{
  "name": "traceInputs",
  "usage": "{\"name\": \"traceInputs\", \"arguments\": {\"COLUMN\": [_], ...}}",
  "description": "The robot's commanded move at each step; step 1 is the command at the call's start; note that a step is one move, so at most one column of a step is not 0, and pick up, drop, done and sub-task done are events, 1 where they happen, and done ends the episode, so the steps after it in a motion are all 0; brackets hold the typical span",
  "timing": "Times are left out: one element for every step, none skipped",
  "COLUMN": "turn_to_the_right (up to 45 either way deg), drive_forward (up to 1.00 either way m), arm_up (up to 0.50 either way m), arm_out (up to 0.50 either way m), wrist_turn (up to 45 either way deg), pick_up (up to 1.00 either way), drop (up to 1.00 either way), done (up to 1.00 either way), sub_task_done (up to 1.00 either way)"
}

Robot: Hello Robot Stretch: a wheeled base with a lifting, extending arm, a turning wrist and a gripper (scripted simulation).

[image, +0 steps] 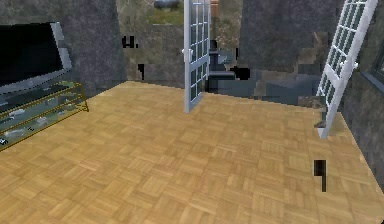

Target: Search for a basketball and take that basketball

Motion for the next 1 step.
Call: {"name": "traceInputs", "arguments": {"turn_to_the_right": [0.0], "drive_forward": [0.00], "arm_up": [0.00], "arm_out": [0.00], "wrist_turn": [45.0], "pick_up": [0.00], "drop": [0.00], "done": [0.00], "sub_task_done": [0.00]}}
